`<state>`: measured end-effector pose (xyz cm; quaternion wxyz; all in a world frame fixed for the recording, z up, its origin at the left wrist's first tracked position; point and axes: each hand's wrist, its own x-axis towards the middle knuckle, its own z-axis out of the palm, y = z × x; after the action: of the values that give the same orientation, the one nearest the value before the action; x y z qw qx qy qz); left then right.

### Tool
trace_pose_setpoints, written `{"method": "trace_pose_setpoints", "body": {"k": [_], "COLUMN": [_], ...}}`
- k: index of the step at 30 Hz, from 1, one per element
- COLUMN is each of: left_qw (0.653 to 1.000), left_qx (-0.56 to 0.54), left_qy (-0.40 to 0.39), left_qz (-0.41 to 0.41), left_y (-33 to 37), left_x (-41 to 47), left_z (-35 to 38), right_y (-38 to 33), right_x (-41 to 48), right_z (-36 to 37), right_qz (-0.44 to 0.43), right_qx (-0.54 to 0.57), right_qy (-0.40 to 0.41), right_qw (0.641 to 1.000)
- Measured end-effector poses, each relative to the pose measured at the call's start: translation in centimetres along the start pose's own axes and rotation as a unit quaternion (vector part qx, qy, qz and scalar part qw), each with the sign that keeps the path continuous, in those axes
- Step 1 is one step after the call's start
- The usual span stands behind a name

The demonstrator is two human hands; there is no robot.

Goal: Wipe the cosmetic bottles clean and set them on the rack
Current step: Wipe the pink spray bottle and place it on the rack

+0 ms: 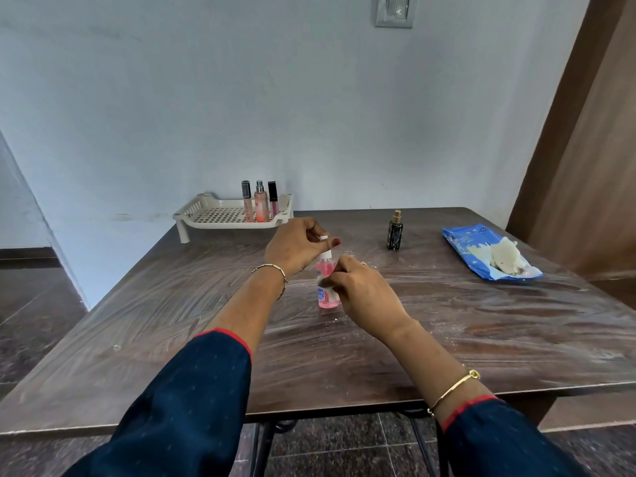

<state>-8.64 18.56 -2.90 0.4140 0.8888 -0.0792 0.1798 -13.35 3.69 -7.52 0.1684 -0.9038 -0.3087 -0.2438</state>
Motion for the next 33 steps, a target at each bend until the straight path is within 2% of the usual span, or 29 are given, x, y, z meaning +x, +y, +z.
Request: {"method": "trace_pose_setpoints", "body": {"k": [4, 9, 15, 18, 27, 30, 33], "left_qw": [1.0, 0.996, 0.994, 0.995, 0.998, 0.998, 0.999], "left_qx": [-0.005, -0.031, -0.075, -0.075, -0.047, -0.038, -0.03], "left_qy": [-0.014, -0.081, -0.074, -0.061, -0.048, -0.049, -0.041], "left_qz": [0.002, -0.003, -0.015, -0.009, -0.005, -0.005, -0.009], "left_y": [-0.4, -1.1, -0.8, -0.5, 0.3, 0.6, 0.9], "left_x": [0.1, 0.4, 0.2, 0.3, 0.3, 0.4, 0.6], "left_z": [-0.8, -2.1, -1.7, -1.0, -0.1, 0.1, 0.6], "right_y": [-0.2, -0.1, 0.3, 0.6, 0.1, 0.3, 0.9], "right_x": [-0.7, -1.3, -1.5, -1.5, 0.7, 0.5, -0.5], "right_z": [-0.1, -0.2, -0.3, -0.3, -1.0, -0.7, 0.0], "right_qz": [0.002, 0.02, 0.028, 0.027, 0.034, 0.031, 0.023], "right_qx": [0.022, 0.047, 0.046, 0.045, 0.021, 0.005, -0.015], "right_qy": [-0.03, -0.053, -0.091, -0.059, 0.101, 0.098, 0.052], "right_qw": [0.999, 0.997, 0.994, 0.997, 0.994, 0.995, 0.998]}}
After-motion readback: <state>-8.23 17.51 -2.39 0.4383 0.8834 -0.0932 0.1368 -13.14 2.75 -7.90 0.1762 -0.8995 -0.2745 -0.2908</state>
